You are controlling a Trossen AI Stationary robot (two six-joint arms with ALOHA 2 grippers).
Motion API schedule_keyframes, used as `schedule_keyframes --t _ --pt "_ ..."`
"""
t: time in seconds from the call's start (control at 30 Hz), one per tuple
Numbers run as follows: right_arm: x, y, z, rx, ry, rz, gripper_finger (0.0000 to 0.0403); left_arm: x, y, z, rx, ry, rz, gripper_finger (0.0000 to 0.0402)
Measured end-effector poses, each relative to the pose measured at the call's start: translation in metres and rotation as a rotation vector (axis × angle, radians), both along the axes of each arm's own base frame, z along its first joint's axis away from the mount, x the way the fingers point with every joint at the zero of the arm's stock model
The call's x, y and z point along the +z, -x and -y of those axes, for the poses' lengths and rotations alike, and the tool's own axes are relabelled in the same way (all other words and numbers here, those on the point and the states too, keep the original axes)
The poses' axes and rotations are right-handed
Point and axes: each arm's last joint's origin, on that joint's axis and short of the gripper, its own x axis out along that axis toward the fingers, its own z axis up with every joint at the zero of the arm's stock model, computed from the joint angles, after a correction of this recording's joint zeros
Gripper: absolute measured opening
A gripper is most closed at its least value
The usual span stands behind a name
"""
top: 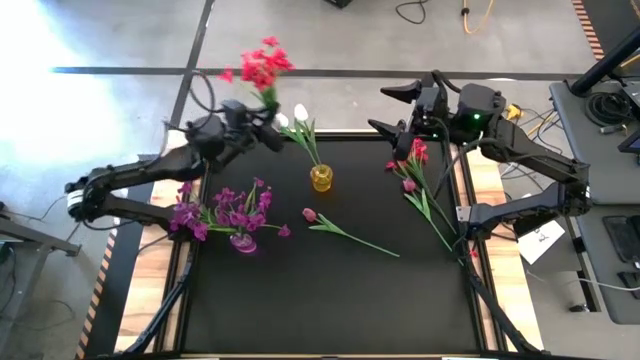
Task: Sort flowers into vase by color
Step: Put the left pink flowers into the yellow vase
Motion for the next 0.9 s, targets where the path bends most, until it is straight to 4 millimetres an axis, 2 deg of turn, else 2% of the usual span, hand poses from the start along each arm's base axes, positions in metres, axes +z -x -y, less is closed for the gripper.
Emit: schedule_keyframes --t 0.2,0.33,0.5,0.6,0.7,0.9 --pt "0.006 0.0 -0.009 0.051 0.031 0.008 0.0381 -0.02 -0.05 0.004 -0.199 -0.095 0.056 0.0006" --pt "0.007 -0.001 -0.015 0.08 0.034 0.013 0.0381 -0.043 -0.076 -0.001 -0.193 -0.182 -0.009 0.0006" --pt "0.007 -0.003 -0.021 0.105 0.034 0.014 0.0381 -0.075 -0.101 -0.01 -0.182 -0.2 -0.079 0.0006" --pt "0.007 -0.003 -0.022 0.106 0.033 0.015 0.0381 -0.093 -0.111 -0.013 -0.185 -0.203 -0.149 0.0006" --pt "0.007 -0.002 -0.022 0.099 0.022 0.018 0.0381 -0.103 -0.116 -0.014 -0.179 -0.193 -0.178 0.0006" --pt "0.007 -0.002 -0.021 0.099 0.017 0.019 0.0381 -0.106 -0.117 -0.014 -0.179 -0.177 -0.184 0.0006"
